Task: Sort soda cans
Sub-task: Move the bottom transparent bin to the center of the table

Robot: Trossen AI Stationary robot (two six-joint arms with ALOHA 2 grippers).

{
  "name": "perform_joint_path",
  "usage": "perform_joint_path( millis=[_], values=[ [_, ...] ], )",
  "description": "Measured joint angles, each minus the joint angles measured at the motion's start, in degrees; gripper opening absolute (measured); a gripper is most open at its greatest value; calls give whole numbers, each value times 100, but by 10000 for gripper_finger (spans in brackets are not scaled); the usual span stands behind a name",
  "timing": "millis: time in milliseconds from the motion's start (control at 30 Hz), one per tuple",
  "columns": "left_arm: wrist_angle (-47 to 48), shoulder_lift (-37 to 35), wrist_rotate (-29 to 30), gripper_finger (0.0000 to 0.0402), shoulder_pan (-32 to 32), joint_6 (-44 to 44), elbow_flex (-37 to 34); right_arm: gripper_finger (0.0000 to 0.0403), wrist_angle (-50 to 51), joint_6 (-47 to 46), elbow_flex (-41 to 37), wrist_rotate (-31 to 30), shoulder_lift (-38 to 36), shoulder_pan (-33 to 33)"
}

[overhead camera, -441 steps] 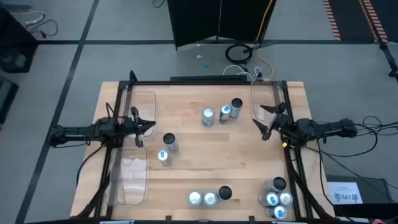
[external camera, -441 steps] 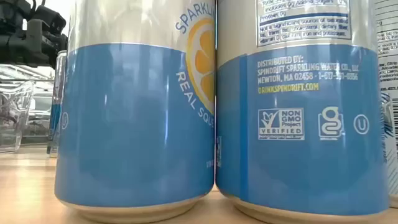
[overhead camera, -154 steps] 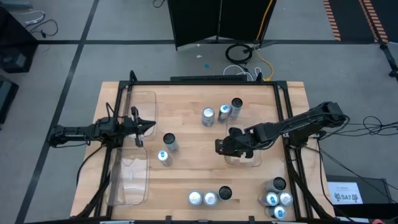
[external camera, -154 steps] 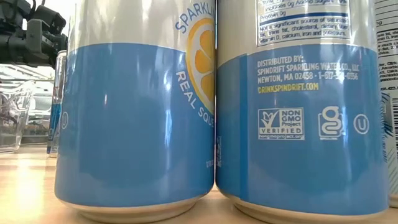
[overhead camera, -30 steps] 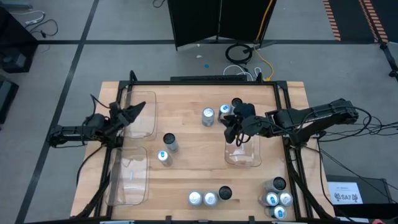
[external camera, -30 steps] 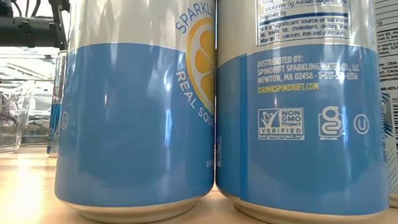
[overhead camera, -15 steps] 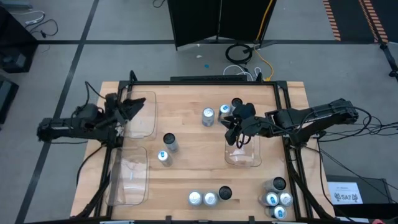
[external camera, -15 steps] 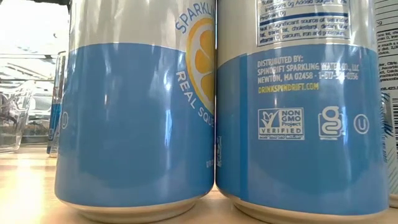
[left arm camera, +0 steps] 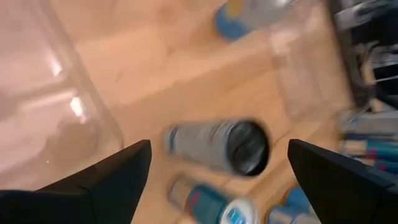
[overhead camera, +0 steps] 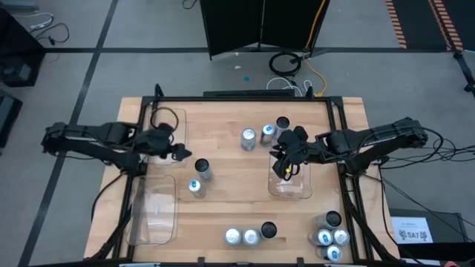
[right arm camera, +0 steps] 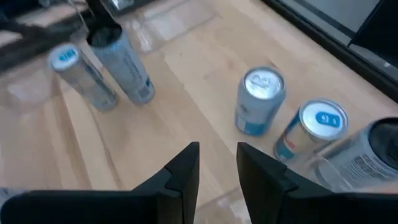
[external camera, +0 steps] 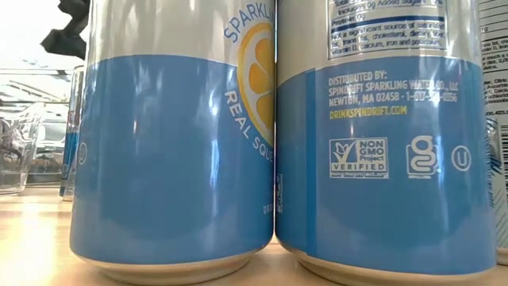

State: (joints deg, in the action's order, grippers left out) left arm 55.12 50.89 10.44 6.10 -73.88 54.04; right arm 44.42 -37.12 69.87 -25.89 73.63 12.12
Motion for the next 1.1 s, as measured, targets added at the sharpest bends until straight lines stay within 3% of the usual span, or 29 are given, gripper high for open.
perform_joint_path(
  millis=[633, 833, 1100],
  values=[
    [679, 284, 242, 386, 2890, -4247, 7, 100, 672, 398, 0, 98, 0, 0],
    [805, 525, -65, 386, 3511, -5199, 7, 100, 720, 504, 0, 78, 0, 0],
    [1182, 897, -1170, 386, 4063, -6010, 4, 100, 717, 550, 0, 76, 0, 0]
  ],
)
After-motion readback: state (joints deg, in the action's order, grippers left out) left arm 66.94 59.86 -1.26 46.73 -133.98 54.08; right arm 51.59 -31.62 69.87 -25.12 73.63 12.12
